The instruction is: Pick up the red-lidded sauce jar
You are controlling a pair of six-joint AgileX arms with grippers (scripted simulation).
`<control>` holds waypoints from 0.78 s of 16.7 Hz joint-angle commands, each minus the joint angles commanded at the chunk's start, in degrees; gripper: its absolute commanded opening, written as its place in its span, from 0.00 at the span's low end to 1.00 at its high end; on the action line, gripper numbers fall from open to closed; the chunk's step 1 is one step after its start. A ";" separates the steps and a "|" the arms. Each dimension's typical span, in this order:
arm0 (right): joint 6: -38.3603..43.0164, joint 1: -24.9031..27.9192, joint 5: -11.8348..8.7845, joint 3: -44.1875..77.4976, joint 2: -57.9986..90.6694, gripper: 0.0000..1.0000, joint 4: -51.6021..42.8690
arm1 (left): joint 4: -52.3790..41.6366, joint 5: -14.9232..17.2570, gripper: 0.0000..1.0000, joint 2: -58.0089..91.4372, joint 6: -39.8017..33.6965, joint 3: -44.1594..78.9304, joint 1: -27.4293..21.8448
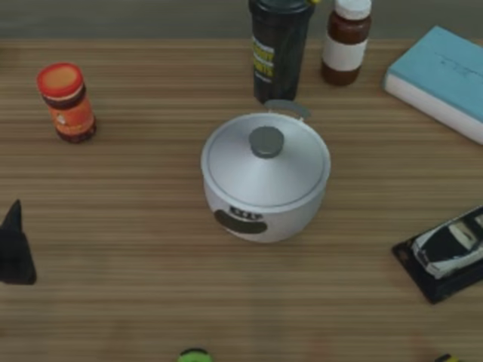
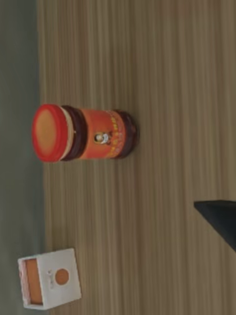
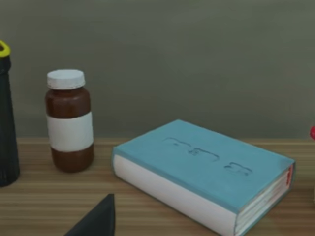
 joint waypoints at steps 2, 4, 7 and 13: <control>0.00 0.00 0.00 0.00 0.00 1.00 0.00 | -4.78 0.97 1.00 7.85 0.85 6.07 -0.38; 0.00 0.00 0.00 0.00 0.00 1.00 0.00 | -10.12 1.94 1.00 16.76 1.79 13.40 -0.75; 0.00 0.00 0.00 0.00 0.00 1.00 0.00 | -18.58 3.16 1.00 31.45 3.22 26.16 -1.22; 0.00 0.00 0.00 0.00 0.00 1.00 0.00 | -35.59 4.38 1.00 63.52 6.07 56.37 -1.63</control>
